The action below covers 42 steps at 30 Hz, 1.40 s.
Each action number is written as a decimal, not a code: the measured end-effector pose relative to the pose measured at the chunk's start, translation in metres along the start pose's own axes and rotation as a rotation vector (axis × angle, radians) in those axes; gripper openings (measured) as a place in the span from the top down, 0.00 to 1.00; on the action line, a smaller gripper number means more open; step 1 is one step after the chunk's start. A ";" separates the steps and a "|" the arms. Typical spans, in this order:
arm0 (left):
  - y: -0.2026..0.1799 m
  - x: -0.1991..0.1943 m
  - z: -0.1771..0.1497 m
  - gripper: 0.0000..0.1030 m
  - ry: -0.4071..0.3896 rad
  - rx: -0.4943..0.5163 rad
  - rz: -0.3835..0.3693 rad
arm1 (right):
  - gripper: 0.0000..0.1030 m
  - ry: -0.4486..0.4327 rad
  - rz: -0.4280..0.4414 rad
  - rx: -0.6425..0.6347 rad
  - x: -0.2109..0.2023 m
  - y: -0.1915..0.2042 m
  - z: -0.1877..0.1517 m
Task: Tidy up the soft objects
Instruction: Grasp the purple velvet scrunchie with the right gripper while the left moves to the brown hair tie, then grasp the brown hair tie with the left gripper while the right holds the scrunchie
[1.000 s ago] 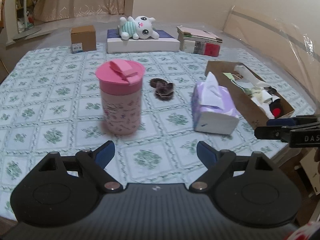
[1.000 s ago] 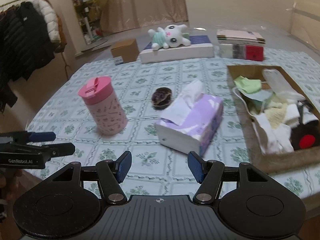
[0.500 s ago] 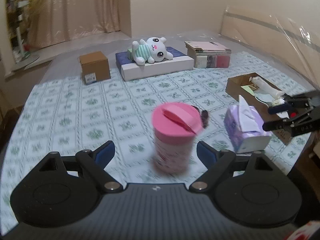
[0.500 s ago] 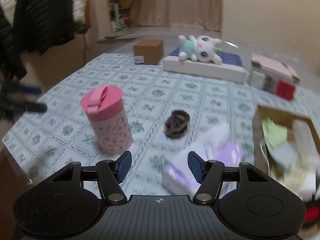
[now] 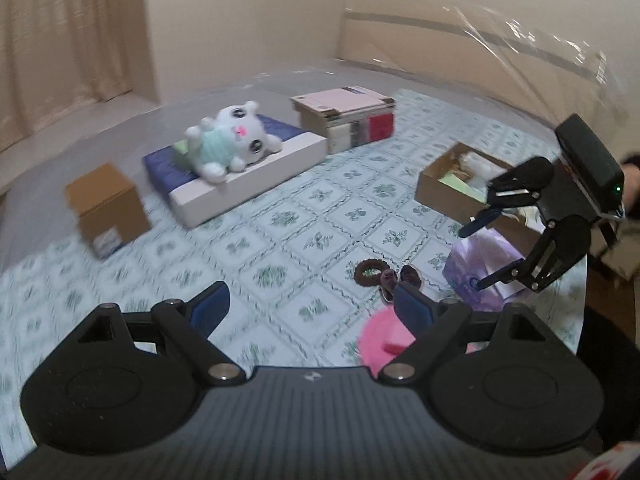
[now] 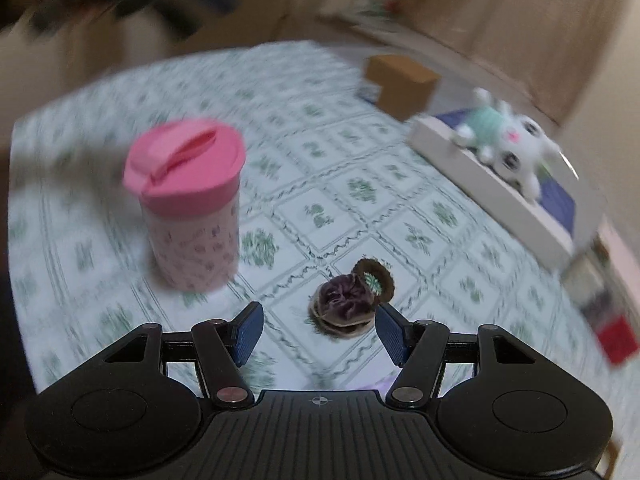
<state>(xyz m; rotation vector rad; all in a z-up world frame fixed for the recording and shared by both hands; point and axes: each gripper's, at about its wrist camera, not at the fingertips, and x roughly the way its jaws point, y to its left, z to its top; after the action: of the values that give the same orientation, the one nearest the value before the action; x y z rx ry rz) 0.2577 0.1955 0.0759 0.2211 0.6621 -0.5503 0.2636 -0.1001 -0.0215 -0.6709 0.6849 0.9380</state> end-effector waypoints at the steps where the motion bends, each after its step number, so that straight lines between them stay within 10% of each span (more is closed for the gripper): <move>1: 0.004 0.008 0.005 0.15 0.004 0.027 -0.012 | 0.40 0.009 0.007 -0.035 0.006 -0.001 0.000; 17: 0.018 0.155 0.019 0.15 0.188 0.352 -0.168 | 0.40 0.159 0.103 -0.492 0.107 -0.006 -0.006; 21: 0.009 0.181 0.017 0.15 0.237 0.407 -0.209 | 0.67 0.183 0.086 -0.550 0.120 -0.004 -0.011; 26: -0.009 0.207 0.021 0.19 0.269 0.470 -0.281 | 0.86 0.152 0.091 -0.482 0.107 -0.017 -0.011; 42: -0.083 0.294 0.029 0.41 0.422 0.699 -0.426 | 0.86 0.111 -0.023 -0.195 0.058 -0.069 -0.034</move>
<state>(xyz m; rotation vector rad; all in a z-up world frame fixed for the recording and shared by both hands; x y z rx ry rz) 0.4191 -0.0053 -0.0903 0.8818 0.9141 -1.1581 0.3407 -0.1275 -0.0726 -0.9072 0.6870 0.9593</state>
